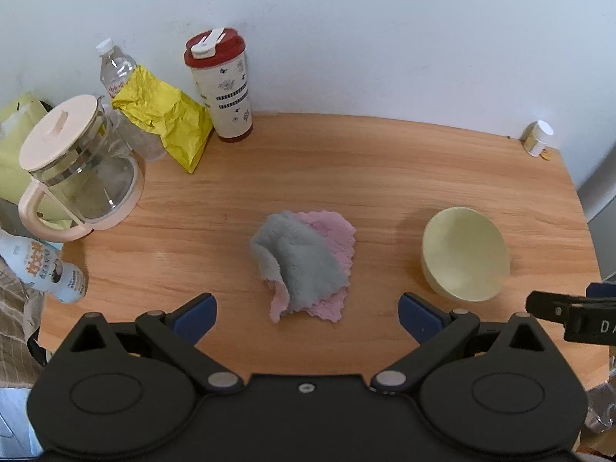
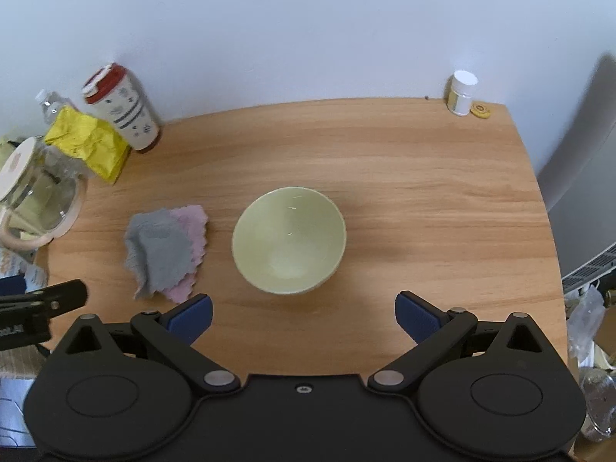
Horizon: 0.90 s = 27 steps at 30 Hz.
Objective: Clean bowl
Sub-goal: 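Move the left tool to the grey cloth while the right tool approaches the green bowl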
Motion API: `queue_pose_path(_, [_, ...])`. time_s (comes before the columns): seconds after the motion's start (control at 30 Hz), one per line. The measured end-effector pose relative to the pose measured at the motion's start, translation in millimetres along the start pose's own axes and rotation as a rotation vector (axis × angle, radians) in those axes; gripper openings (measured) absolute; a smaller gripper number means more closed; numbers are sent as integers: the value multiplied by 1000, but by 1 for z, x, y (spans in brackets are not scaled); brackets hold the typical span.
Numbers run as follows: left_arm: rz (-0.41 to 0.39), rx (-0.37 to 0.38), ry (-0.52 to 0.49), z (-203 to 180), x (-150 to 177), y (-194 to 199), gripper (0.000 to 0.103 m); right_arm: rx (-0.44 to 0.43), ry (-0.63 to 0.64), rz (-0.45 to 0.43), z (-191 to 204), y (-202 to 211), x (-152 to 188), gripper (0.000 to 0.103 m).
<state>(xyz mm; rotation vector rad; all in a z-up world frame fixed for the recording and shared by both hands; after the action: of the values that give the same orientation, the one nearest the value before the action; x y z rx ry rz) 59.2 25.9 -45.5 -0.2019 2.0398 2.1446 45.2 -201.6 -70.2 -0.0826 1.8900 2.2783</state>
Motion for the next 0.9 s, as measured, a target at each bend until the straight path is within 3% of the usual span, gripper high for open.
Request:
queue_pose_path(0.3, [44, -12, -135, 12, -29, -62, 102, 6, -61, 27, -11, -45, -27, 103])
queue_pose_path(0.57, [104, 98, -211, 20, -47, -115, 102, 4, -133, 28, -14, -79, -44, 103])
queue_pose_path(0.9, [137, 29, -198, 14, -63, -169, 102, -37, -173, 100, -23, -120, -53, 100])
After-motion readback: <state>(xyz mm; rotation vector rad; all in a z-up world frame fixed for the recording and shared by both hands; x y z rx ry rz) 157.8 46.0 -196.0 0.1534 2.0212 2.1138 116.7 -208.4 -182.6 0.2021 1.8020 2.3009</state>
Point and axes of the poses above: each gripper's, at about its wrist camera, not at the fingertips, and y roughly against the way its jaws point, z to its left, x to its underside, the point moved 1 cm from there along -y, roughly the way its jaws point, and after that the axes turned 13 degrees about z, right-handed, at the moved point
